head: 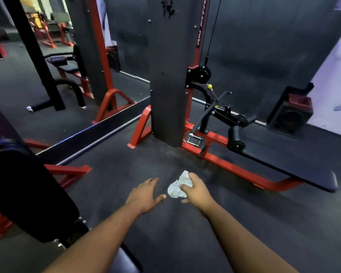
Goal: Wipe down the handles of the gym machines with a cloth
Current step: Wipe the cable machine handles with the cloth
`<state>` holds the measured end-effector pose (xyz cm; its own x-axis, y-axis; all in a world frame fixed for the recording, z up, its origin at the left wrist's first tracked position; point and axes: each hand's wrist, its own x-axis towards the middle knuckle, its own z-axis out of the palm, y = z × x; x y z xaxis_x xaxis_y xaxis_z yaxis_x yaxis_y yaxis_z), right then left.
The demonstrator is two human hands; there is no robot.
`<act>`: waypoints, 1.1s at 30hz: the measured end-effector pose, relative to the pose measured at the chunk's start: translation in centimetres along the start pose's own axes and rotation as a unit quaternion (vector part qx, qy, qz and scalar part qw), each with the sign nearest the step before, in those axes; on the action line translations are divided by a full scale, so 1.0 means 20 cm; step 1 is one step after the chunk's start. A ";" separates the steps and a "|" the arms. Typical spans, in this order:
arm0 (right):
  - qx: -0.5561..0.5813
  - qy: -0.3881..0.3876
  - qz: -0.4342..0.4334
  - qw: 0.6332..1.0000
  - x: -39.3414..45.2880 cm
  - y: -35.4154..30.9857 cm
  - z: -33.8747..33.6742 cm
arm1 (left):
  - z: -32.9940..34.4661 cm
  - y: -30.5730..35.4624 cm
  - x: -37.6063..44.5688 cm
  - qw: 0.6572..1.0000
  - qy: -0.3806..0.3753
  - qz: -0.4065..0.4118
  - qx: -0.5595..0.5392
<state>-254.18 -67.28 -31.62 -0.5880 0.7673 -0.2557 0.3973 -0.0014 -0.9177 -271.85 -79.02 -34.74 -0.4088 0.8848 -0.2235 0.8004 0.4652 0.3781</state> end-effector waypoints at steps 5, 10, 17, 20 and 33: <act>-0.021 -0.039 -0.019 0.999 0.29 -0.06 -0.14 | -0.02 0.15 0.14 0.999 0.029 -0.033 -0.001; -0.043 -0.085 -0.040 0.995 0.60 -0.11 -0.10 | -0.08 0.10 0.31 0.995 0.050 -0.082 -0.007; -0.064 -0.137 -0.072 0.986 1.07 -0.26 0.08 | -0.22 -0.16 0.66 0.986 0.084 -0.142 -0.031; -0.075 -0.160 -0.083 0.981 1.25 -0.35 0.17 | -0.31 -0.28 0.79 0.982 0.087 -0.160 -0.041; -0.027 -0.270 -0.166 0.948 2.02 -0.72 0.73 | -0.71 -0.83 1.12 0.946 0.153 -0.282 -0.040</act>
<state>-293.98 -45.70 -33.10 -0.9565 0.2788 -0.0864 0.1530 0.2267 -0.9619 -300.43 -66.61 -33.21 -0.8785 0.4555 -0.1442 0.3863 0.8548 0.3466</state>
